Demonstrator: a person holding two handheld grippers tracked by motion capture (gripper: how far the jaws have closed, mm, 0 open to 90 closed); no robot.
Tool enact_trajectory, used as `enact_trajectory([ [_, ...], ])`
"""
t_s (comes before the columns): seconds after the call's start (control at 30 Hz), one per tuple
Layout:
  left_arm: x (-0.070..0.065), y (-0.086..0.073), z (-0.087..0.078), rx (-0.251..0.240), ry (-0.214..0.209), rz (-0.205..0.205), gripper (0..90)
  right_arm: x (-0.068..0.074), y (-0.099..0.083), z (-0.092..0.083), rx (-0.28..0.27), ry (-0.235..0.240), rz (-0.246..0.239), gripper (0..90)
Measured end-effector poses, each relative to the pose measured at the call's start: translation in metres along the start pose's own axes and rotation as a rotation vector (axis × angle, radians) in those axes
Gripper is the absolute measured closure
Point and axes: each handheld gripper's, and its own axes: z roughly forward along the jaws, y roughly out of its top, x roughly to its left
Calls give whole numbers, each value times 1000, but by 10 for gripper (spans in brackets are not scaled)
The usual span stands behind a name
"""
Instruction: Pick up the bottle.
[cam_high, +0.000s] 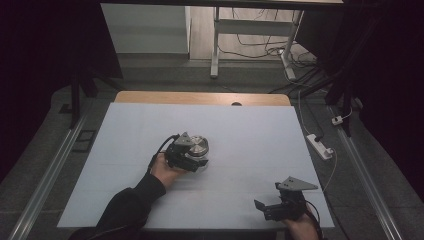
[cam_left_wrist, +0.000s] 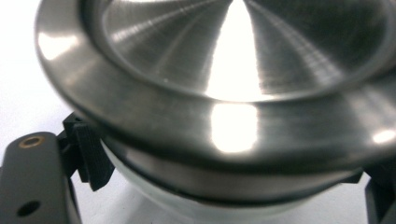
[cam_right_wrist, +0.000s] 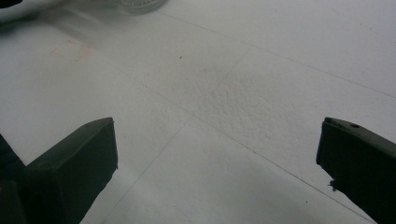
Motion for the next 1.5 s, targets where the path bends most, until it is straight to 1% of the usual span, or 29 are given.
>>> enact_trajectory([
  [0.13,-3,2,-5,-3,0,15,153,0,0,0,-6,0,2,0],
  [0.2,-6,3,-11,-9,2,26,153,0,0,-1,-8,2,1,0],
  [0.37,-11,1,-21,-12,-6,25,153,0,0,-1,-10,2,-3,0],
  [0.53,-16,3,-32,-18,-22,31,152,1,0,0,-8,3,-7,0],
  [0.57,-16,3,-32,-18,-22,31,152,1,0,0,-8,2,-8,0],
  [0.7,-20,3,-42,-19,-27,43,153,0,0,-1,-10,5,-6,0],
  [0.8,-22,3,-45,-22,-33,44,153,1,0,-1,-11,5,-7,0],
  [0.93,-27,-1,-54,-38,-52,28,152,1,0,-1,-10,5,-10,0],
  [0.97,-27,-1,-54,-38,-52,28,152,1,0,-1,-10,5,-11,0],
  [1.0,-30,-2,-57,-41,-52,27,153,1,0,-1,-10,5,-13,0],
  [1.07,-31,-2,-58,-40,-59,28,153,2,0,-1,-11,5,-14,0],
  [1.13,-36,-4,-61,-35,-65,38,153,2,0,0,-9,4,-14,0],
  [1.17,-36,-4,-61,-35,-65,38,152,2,0,0,-9,4,-14,0],
  [1.27,-43,-5,-61,-20,-66,52,152,1,0,0,-9,5,-15,0],
  [1.37,-44,-5,-61,-14,-70,58,153,2,0,0,-9,4,-16,0],
  [1.4,-46,-5,-61,-20,-74,57,153,2,0,-1,-13,7,-17,0],
  [1.5,-49,-5,-62,-21,-77,62,153,0,0,-2,-28,25,6,0],
])
